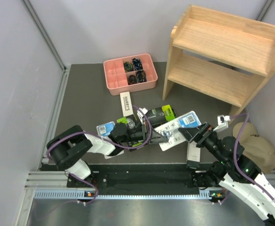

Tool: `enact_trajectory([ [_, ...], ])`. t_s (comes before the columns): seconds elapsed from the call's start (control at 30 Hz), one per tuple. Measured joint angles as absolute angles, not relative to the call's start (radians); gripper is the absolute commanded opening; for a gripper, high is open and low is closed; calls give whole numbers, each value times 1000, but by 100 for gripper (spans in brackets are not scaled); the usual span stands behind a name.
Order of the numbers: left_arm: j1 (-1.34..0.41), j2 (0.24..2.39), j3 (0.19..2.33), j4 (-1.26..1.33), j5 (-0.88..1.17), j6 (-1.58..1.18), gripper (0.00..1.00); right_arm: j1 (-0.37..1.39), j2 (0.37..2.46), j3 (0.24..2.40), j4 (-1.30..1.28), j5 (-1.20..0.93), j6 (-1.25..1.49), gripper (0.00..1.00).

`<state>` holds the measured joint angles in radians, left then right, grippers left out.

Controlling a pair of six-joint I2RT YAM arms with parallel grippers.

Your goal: Place and organize the shaving razors onto the shelf

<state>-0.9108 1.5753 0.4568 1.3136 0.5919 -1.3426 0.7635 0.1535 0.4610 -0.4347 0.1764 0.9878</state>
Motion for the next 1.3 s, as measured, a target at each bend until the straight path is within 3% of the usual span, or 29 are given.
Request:
enact_trajectory([
  [0.43, -908, 1567, 473, 1290, 381, -1250, 0, 764, 123, 472, -476, 163, 975, 99],
  [0.93, -875, 1738, 749, 1277, 305, -1263, 0, 764, 45, 474, -572, 156, 965, 99],
  [1.3, -871, 1748, 892, 1250, 274, -1209, 0, 764, 26, 473, -640, 175, 972, 99],
])
